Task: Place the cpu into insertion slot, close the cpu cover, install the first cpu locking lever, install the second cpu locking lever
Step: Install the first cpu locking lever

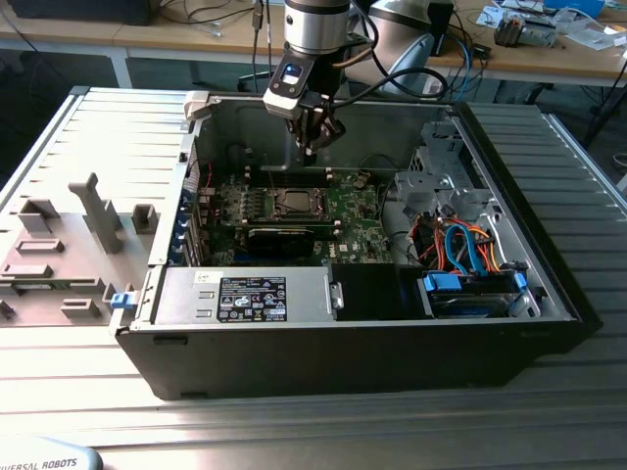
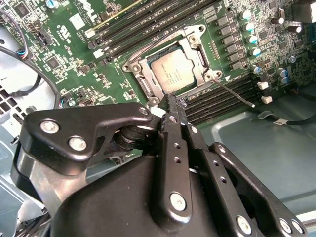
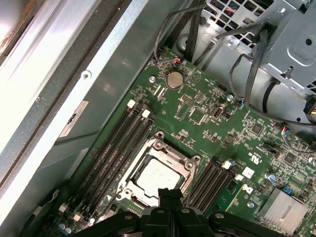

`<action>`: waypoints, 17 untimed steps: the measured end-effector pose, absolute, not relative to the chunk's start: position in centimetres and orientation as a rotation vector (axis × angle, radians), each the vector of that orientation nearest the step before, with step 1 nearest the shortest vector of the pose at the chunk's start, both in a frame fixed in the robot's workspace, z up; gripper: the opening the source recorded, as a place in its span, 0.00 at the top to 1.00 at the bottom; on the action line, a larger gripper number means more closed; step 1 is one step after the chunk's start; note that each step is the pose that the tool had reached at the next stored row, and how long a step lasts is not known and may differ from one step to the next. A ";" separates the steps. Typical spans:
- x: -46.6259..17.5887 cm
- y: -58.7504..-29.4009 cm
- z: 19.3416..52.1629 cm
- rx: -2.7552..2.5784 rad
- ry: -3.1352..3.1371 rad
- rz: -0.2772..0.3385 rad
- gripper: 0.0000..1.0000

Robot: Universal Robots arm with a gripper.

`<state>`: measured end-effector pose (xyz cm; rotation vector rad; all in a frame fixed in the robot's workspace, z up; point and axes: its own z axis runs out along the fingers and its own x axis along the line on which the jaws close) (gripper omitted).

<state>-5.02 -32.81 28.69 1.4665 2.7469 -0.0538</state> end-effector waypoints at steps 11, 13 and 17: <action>-5.0 -32.8 28.7 1.444 2.758 -0.054 0.89; -5.0 -32.8 28.7 1.443 2.759 -0.054 0.89; -5.0 -32.8 28.7 1.438 2.762 -0.053 0.89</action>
